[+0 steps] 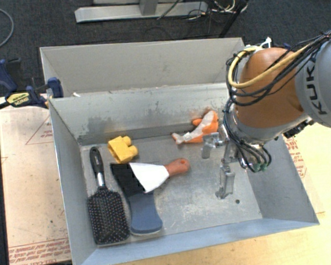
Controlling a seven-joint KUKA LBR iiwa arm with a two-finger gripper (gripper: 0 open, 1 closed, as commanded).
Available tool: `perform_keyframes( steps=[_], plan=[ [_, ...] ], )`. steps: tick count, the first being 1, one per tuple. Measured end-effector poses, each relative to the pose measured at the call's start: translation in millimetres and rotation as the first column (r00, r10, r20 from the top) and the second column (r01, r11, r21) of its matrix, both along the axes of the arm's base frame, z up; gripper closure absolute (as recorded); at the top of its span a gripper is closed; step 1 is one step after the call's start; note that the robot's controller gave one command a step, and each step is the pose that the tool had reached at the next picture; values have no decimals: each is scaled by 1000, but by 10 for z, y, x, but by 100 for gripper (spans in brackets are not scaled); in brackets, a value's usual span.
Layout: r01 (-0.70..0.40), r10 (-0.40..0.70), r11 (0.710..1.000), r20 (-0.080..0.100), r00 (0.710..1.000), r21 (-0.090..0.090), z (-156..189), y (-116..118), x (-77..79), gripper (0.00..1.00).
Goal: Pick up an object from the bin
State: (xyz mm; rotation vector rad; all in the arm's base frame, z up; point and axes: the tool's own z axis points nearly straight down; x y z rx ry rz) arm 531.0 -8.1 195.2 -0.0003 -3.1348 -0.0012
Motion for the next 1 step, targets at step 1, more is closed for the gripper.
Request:
perform_keyframes(
  steps=[1],
  plan=[
    [0, 0, 1000, 7, 1000, 0, 45, 0, 14, 0]
  ],
)
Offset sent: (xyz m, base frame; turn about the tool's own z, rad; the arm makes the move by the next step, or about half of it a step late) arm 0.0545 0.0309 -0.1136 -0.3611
